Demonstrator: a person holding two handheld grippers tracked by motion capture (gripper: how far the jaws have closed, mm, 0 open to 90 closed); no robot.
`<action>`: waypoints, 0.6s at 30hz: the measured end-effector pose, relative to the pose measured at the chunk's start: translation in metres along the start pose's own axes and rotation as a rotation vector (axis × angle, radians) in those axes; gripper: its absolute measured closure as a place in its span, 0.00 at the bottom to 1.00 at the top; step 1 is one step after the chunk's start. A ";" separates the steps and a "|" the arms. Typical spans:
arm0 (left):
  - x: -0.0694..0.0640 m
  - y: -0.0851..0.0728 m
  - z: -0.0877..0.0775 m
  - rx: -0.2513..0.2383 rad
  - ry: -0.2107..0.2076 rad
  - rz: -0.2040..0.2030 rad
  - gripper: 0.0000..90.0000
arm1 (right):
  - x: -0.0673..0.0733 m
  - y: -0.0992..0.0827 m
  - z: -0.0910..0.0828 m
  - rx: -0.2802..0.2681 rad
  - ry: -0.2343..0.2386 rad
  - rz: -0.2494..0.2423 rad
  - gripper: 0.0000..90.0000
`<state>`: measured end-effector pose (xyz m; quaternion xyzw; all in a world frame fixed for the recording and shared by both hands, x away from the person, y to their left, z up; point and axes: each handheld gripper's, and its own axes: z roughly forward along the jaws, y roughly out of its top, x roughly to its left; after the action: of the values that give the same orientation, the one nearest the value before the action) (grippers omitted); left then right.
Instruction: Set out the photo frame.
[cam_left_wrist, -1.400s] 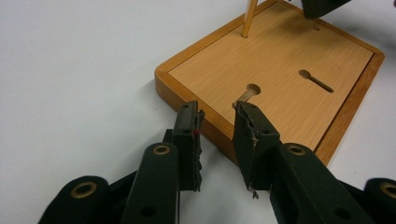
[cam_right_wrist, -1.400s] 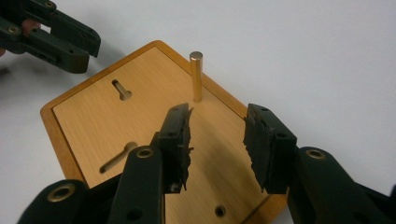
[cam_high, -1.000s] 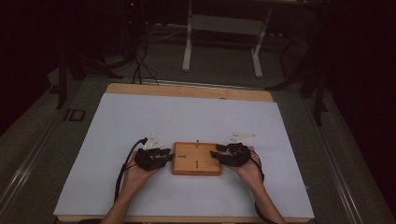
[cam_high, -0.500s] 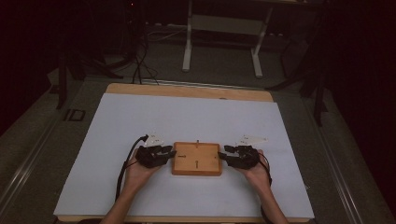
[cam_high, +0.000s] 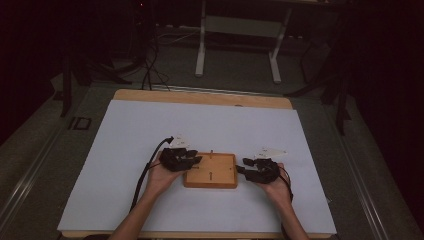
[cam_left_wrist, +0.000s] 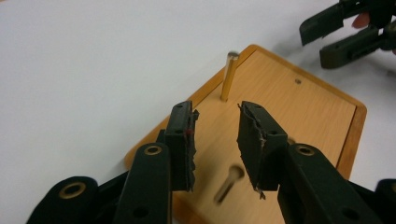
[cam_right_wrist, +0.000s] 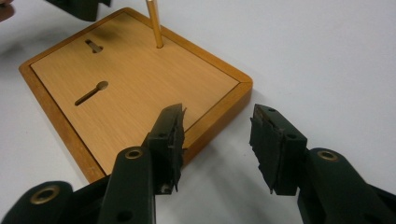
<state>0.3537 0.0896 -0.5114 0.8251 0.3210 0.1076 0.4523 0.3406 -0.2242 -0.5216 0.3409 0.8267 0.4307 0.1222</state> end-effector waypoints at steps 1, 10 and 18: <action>-0.001 0.002 0.003 0.003 -0.002 0.005 0.74 | 0.001 0.000 0.000 0.003 0.001 -0.003 0.60; -0.002 0.011 0.027 0.023 -0.025 0.009 0.79 | 0.005 -0.001 0.000 0.012 0.000 -0.024 0.59; 0.001 0.014 0.041 0.024 -0.044 -0.005 0.86 | 0.007 -0.002 0.001 0.015 0.006 -0.029 0.59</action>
<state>0.3793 0.0569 -0.5235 0.8318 0.3144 0.0846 0.4497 0.3347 -0.2199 -0.5230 0.3284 0.8350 0.4239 0.1233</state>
